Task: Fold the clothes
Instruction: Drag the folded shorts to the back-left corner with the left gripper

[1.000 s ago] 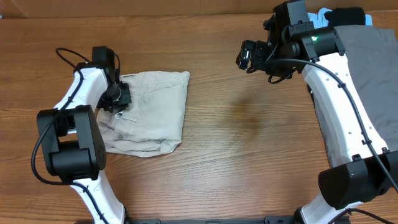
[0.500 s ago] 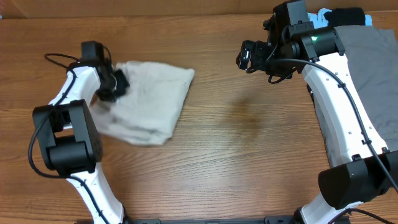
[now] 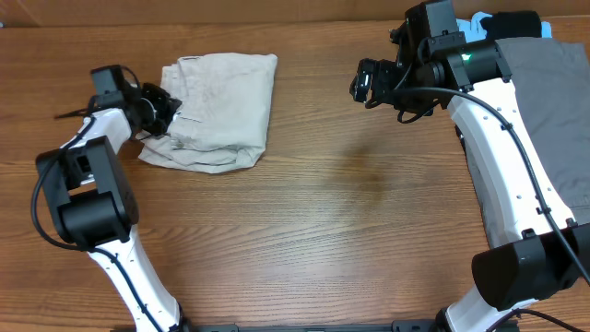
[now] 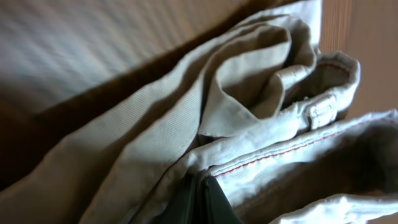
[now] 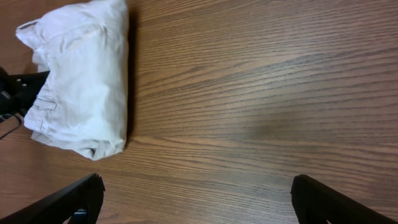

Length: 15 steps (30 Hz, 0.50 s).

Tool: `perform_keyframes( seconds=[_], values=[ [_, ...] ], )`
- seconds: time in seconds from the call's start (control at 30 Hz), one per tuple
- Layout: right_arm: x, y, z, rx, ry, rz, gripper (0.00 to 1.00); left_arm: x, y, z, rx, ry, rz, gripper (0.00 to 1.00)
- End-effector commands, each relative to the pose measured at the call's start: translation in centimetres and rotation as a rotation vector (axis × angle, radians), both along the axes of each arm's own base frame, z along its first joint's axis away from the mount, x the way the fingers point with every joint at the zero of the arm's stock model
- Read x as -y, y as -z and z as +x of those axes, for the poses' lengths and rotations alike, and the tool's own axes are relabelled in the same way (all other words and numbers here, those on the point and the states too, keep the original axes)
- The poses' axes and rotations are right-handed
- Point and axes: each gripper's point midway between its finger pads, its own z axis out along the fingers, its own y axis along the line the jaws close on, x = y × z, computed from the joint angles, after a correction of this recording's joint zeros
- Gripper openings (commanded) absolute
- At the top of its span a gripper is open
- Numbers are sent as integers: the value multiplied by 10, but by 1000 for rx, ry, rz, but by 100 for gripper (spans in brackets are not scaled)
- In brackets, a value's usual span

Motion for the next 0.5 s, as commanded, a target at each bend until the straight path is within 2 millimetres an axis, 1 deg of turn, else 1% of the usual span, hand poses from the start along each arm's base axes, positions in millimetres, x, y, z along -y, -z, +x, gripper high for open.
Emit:
perform_keyframes(
  seconds=[0.0, 0.07, 0.1, 0.2, 0.23, 0.37, 0.47],
  values=[
    [1, 0, 1, 6, -4, -2, 100, -86, 99, -74, -352, -387, 38, 4],
    [1, 0, 1, 5, -4, -2, 100, -106, 99, -82, -364, -471, 4, 4],
    [1, 0, 1, 5, -4, -2, 100, -126, 98, -87, -358, -535, -16, 4],
    [1, 1, 0, 2, -4, -3, 100, -161, 95, -95, -317, -576, 2, 4],
    [1, 1, 0, 2, -4, -3, 100, -179, 92, -98, -284, -566, 32, 4],
    [1, 1, 0, 2, -4, -3, 100, -209, 87, -106, -230, -552, 91, 4],
    [1, 2, -1, -4, -4, -4, 100, -229, 77, -103, -158, -458, 185, 4]
  ],
)
